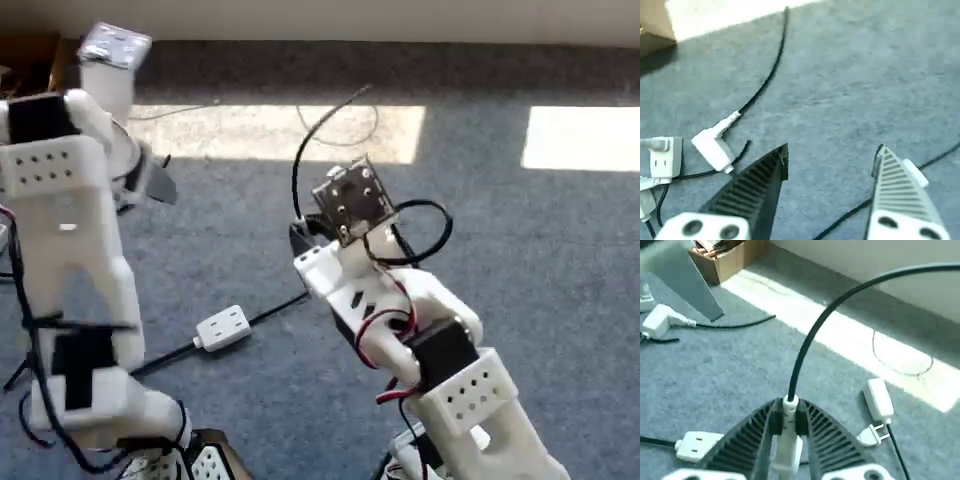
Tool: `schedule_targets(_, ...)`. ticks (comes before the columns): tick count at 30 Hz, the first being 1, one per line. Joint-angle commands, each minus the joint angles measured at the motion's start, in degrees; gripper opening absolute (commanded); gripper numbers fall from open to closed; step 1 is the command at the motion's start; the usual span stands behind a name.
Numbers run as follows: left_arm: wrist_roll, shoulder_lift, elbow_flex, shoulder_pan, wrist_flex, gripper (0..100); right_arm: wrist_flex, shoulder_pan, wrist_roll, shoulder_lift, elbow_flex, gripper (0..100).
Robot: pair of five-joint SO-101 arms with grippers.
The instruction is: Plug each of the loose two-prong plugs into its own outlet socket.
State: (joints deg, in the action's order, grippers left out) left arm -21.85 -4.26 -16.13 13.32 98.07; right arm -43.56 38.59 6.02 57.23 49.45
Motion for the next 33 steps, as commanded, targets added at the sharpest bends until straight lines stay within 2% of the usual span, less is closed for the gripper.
schedule_targets(1,2.02,-27.21,27.21,-8.04,-8.79,28,4.88,-1.54,-0.88,4.97,8.92,0.5)
schedule_targets(6,5.80,-59.38,62.37,-10.24,-27.78,29,4.97,-1.71,-4.48,4.97,9.10,0.5)
schedule_targets(8,9.32,-71.34,74.42,-11.03,-33.76,34,4.88,-0.84,-5.01,4.97,9.45,0.5)
schedule_targets(11,12.84,-87.60,85.85,-14.20,-34.99,40,4.88,0.66,-7.03,4.88,9.54,0.5)
schedule_targets(14,12.66,-101.05,88.66,-18.42,-29.80,41,5.32,0.92,-7.21,3.47,9.10,0.5)
schedule_targets(16,12.66,-101.23,86.20,-19.91,-26.73,41,6.90,0.84,-7.21,0.66,9.01,0.5)
schedule_targets(21,12.57,-98.24,85.76,-23.25,-28.13,41,10.15,1.19,-9.76,-8.22,6.20,0.5)
schedule_targets(25,12.48,-98.86,88.04,-26.15,-28.84,41,5.23,1.36,-10.90,-12.44,-2.15,0.5)
schedule_targets(31,12.48,-98.51,91.03,-25.63,-33.23,41,-2.51,4.53,-10.90,-13.93,-10.07,0.5)
schedule_targets(33,12.48,-98.51,91.21,-23.60,-33.58,41,-5.23,4.70,-10.81,-13.93,-11.47,0.5)
